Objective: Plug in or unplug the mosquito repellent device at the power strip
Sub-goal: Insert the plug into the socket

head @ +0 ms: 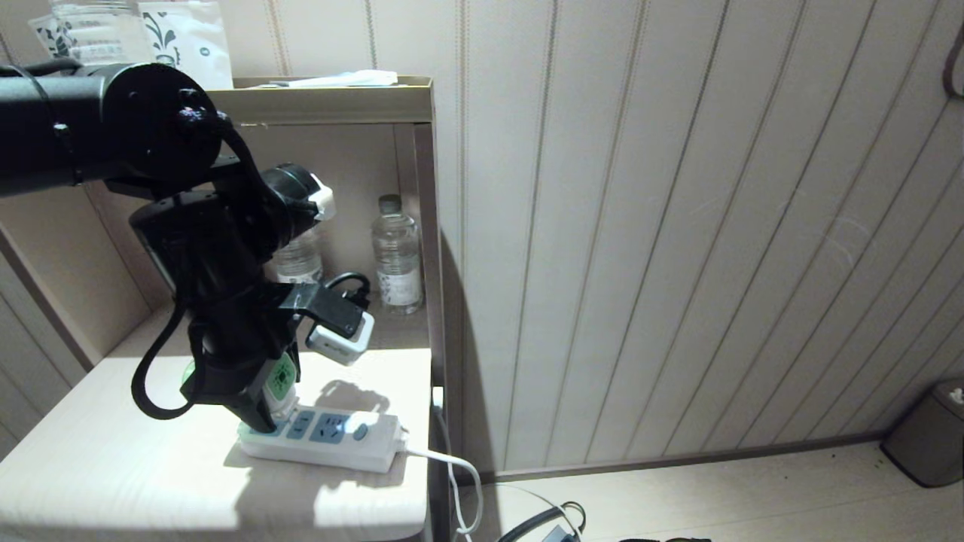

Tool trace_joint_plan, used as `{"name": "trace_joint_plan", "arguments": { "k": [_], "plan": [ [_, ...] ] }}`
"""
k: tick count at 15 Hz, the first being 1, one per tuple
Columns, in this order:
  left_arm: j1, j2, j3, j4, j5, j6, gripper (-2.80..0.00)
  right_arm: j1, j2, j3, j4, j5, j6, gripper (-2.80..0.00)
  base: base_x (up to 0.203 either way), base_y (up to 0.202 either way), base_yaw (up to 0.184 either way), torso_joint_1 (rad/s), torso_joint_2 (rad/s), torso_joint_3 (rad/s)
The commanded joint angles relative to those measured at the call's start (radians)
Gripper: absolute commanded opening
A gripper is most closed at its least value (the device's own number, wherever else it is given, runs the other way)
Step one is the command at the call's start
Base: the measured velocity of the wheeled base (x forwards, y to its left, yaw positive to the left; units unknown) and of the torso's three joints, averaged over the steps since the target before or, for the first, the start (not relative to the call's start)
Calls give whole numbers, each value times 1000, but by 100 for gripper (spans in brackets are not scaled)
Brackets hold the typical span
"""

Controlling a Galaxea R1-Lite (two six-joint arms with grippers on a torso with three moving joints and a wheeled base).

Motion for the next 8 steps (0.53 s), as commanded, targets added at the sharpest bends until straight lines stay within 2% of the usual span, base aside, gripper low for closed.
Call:
{"name": "trace_joint_plan", "arguments": {
  "k": [1, 8],
  "plan": [
    [-6, 8, 1, 6, 2, 9, -280, 0, -1, 0, 1, 0, 0, -280, 0, 0, 0, 0, 0, 0],
    [-15, 36, 9, -2, 22, 7, -280, 0, -1, 0, 0, 0, 0, -280, 0, 0, 0, 0, 0, 0]
  ]
}}
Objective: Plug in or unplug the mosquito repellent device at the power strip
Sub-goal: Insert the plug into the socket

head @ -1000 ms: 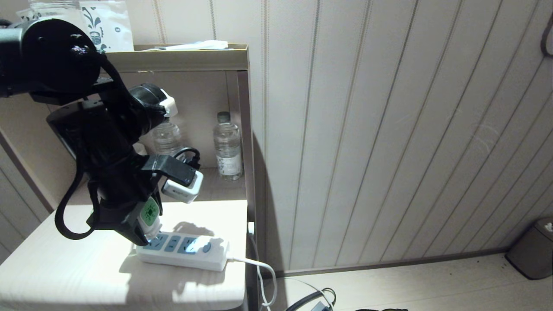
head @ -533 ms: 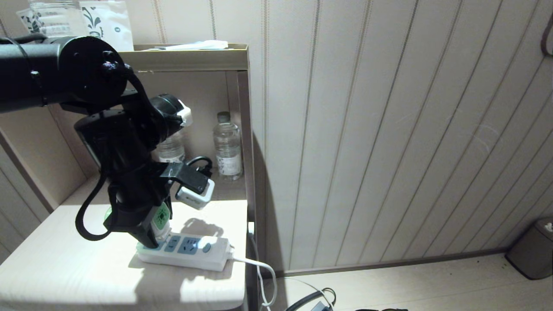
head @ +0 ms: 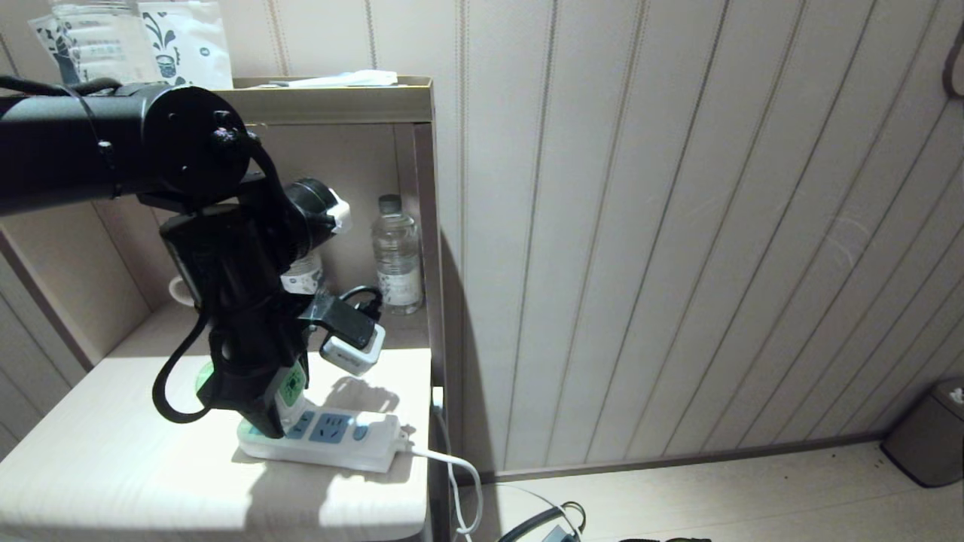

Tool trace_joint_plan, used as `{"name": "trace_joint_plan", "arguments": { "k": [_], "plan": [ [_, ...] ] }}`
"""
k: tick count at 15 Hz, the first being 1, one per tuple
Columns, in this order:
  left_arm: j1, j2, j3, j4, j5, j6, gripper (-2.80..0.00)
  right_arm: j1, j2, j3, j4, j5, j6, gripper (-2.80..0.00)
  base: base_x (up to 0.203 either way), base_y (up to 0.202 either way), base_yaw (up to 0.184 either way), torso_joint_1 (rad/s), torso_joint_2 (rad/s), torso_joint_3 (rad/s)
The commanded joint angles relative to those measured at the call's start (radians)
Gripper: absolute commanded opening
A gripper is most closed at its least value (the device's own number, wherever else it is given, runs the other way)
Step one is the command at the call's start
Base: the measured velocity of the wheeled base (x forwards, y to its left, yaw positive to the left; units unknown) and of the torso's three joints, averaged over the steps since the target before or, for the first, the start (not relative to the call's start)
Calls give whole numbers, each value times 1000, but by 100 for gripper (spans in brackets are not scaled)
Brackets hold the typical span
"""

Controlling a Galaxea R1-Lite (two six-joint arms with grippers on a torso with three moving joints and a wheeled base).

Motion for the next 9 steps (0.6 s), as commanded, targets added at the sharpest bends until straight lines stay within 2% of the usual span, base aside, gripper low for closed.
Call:
{"name": "trace_joint_plan", "arguments": {
  "k": [1, 9],
  "plan": [
    [0, 5, 0, 8, 3, 7, -280, 0, -1, 0, -1, 0, 0, -280, 0, 0, 0, 0, 0, 0],
    [-26, 9, 4, 13, 13, 4, -280, 0, -1, 0, -1, 0, 0, -280, 0, 0, 0, 0, 0, 0]
  ]
}}
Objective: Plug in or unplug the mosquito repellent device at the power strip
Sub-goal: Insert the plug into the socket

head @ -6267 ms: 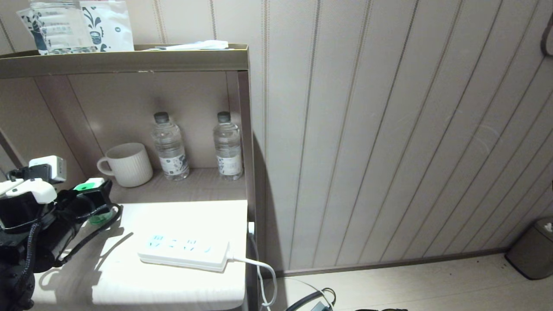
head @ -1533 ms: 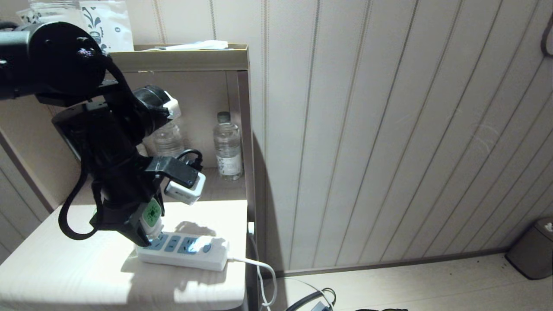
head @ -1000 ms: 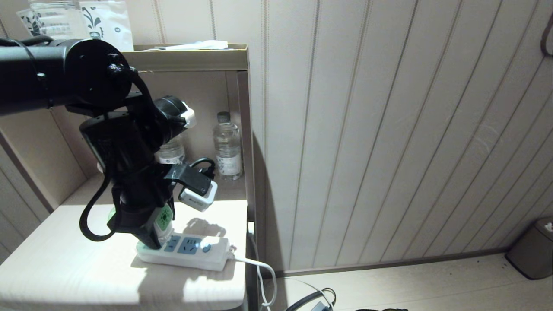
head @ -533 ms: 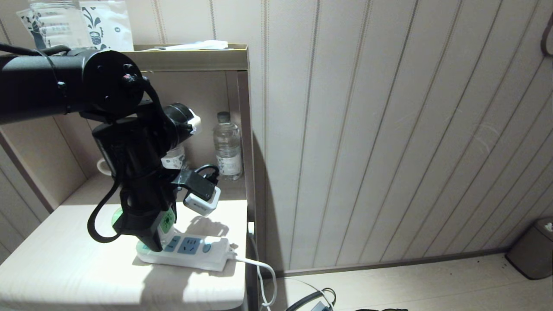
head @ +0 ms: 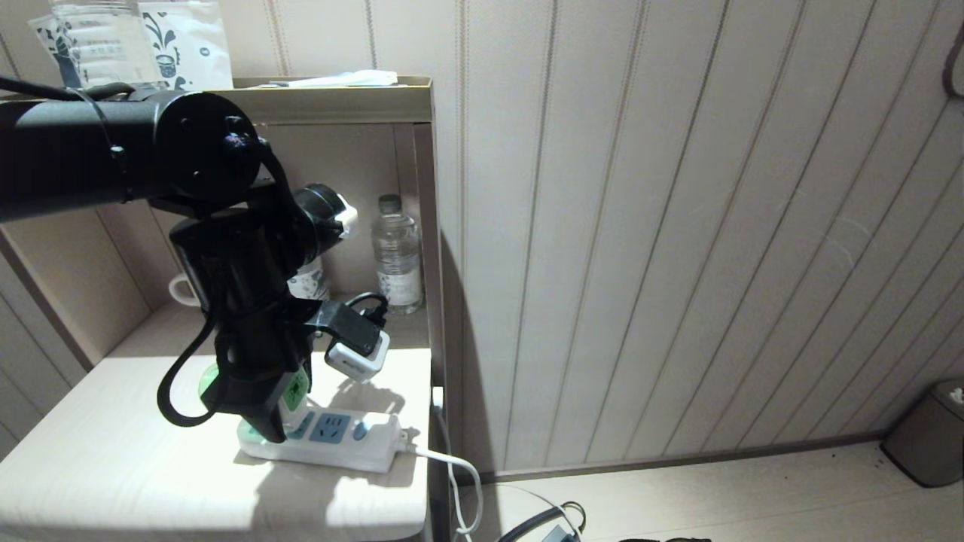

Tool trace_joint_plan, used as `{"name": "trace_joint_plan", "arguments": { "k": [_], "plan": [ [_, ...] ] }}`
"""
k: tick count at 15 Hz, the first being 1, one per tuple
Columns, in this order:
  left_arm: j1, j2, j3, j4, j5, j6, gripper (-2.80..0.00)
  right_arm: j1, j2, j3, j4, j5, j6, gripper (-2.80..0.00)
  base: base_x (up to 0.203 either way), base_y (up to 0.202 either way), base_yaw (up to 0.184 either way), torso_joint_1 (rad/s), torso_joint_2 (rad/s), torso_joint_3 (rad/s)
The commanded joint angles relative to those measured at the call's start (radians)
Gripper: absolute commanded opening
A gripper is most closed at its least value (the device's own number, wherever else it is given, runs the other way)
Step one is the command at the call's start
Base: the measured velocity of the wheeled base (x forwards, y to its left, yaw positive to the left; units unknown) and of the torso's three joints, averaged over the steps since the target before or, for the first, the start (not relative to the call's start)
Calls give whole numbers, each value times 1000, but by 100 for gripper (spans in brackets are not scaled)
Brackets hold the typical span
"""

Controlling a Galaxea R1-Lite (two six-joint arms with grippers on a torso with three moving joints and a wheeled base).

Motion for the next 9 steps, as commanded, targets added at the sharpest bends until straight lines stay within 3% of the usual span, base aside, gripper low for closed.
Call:
{"name": "trace_joint_plan", "arguments": {
  "k": [1, 9],
  "plan": [
    [-3, 6, 5, 9, 12, 5, -280, 0, -1, 0, 1, 0, 0, -280, 0, 0, 0, 0, 0, 0],
    [-11, 28, 13, 6, 27, 5, -280, 0, -1, 0, 1, 0, 0, -280, 0, 0, 0, 0, 0, 0]
  ]
}}
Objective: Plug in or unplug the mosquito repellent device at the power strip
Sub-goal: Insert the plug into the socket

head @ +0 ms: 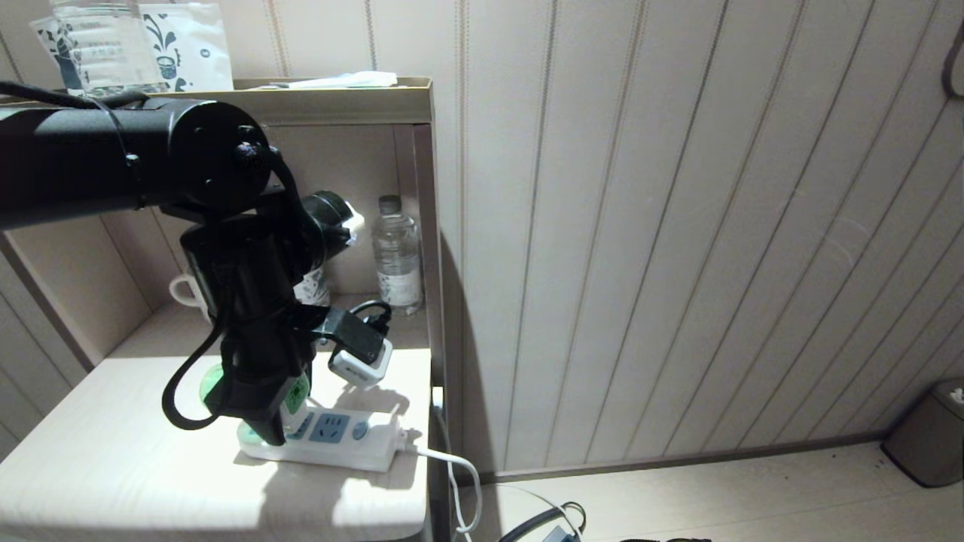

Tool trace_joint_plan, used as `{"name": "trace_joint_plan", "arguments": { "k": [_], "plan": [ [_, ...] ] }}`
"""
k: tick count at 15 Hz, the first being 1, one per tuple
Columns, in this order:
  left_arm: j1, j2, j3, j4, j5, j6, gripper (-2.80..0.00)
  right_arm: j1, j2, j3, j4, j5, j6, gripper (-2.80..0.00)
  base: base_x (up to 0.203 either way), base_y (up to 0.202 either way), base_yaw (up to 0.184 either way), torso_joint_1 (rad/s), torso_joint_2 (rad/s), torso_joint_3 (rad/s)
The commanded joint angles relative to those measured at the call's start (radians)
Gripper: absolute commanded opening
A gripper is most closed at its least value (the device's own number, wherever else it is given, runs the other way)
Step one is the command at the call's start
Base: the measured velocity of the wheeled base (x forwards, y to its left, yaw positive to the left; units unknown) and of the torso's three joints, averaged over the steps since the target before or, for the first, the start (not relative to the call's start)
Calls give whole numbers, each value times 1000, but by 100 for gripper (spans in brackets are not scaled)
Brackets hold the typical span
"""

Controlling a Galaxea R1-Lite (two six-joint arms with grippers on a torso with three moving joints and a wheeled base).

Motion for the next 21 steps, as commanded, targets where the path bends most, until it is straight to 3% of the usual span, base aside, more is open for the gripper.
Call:
{"name": "trace_joint_plan", "arguments": {
  "k": [1, 6, 21],
  "plan": [
    [-1, 9, 0, 8, -1, 7, -280, 1, -1, 0, 0, 0, 0, -280, 0, 0, 0, 0, 0, 0],
    [-1, 5, 16, 13, 33, 9, -280, 1, -1, 0, 1, 0, 0, -280, 0, 0, 0, 0, 0, 0],
    [-1, -9, 8, 31, 38, 9, -280, 1, -1, 0, -1, 0, 0, -280, 0, 0, 0, 0, 0, 0]
  ]
}}
